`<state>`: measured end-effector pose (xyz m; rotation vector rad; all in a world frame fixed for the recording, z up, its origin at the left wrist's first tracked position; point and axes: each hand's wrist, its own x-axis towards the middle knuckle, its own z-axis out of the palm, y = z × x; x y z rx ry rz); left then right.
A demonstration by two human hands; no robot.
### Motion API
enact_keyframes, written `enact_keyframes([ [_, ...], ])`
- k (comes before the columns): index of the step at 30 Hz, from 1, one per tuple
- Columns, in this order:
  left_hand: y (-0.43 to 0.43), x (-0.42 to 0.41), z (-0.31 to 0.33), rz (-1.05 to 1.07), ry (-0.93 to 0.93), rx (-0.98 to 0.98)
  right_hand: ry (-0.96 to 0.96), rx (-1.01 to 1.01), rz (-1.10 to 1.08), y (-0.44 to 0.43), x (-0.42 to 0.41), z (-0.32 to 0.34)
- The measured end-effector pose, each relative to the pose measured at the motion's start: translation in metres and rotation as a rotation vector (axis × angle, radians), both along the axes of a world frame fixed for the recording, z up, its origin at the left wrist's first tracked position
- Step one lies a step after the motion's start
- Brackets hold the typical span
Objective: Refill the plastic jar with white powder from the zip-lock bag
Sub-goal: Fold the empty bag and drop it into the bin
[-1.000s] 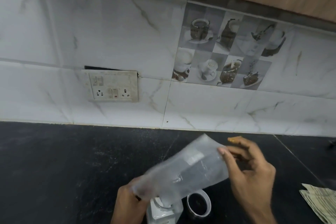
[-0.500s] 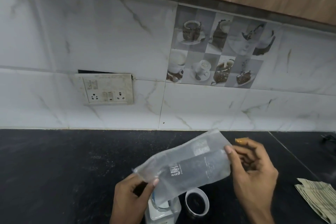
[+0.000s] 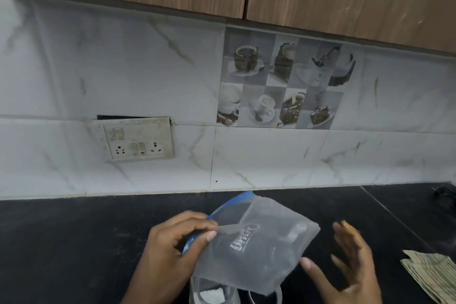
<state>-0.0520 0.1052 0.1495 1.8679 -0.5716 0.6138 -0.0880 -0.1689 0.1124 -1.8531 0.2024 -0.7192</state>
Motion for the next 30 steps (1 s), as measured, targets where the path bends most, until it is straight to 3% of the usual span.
enact_keyframes([
  [4, 0.010, -0.003, 0.047, -0.144, -0.072, 0.354, -0.003, -0.226, 0.309, 0.010, -0.004, 0.031],
  [7, 0.014, -0.004, 0.067, -0.139, -0.120, 0.503, 0.022, -0.158, 0.471, 0.019, 0.002, 0.040],
  [10, 0.021, -0.005, 0.068, -0.083, -0.086, 0.302, 0.046, 0.118, 0.513, 0.035, 0.004, 0.044],
  [14, 0.033, -0.014, 0.033, -0.104, 0.260, -0.302, 0.018, 0.378, 0.463, 0.054, 0.007, 0.030],
  [16, 0.031, -0.018, 0.005, -0.100, 0.382, -0.460, 0.028, 0.488, 0.455, 0.064, 0.011, 0.020],
  [19, 0.024, -0.024, -0.026, -0.037, 0.509, -0.519, 0.039, 0.544, 0.430, 0.079, 0.018, 0.013],
  [23, 0.032, -0.027, -0.038, 0.141, 0.429, -0.479, 0.007, 0.575, 0.370, 0.093, 0.024, 0.011],
  [27, 0.039, -0.030, -0.032, 0.167, 0.390, -0.367, -0.114, 0.433, 0.356, 0.096, 0.021, 0.012],
  [30, 0.041, -0.031, -0.029, 0.168, 0.392, -0.338, -0.097, 0.376, 0.492, 0.089, 0.020, 0.018],
])
